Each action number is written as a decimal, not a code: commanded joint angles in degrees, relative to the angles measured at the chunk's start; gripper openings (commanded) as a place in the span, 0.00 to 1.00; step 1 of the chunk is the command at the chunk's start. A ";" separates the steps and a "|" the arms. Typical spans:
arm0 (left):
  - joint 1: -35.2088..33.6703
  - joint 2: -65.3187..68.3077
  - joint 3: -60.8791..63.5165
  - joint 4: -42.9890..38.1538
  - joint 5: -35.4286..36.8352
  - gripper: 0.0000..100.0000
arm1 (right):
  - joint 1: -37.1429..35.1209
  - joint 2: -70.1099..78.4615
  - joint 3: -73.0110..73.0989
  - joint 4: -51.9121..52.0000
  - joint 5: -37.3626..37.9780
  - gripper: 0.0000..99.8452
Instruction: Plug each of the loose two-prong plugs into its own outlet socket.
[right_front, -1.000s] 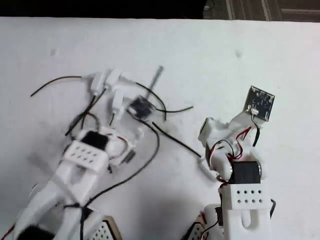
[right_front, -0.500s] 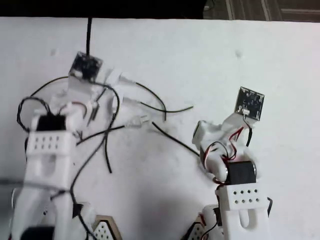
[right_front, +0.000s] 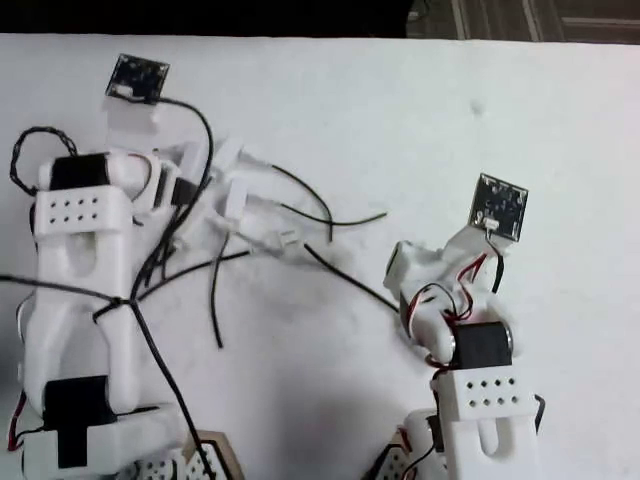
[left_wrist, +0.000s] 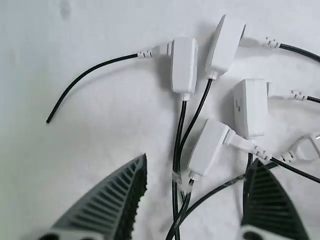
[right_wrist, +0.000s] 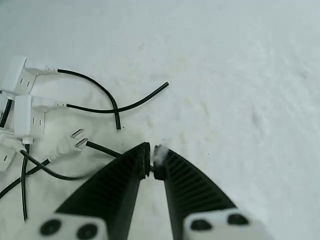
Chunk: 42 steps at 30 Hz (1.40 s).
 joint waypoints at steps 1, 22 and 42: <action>-0.22 -0.22 -8.44 9.05 0.97 0.31 | -0.22 -0.48 -0.44 -1.01 0.00 0.02; 18.77 -18.77 10.90 10.64 9.76 0.20 | 0.40 -0.57 1.49 -0.75 19.96 0.02; -6.73 -37.58 46.24 -6.42 4.40 0.30 | -20.35 0.48 -0.35 0.40 35.08 0.02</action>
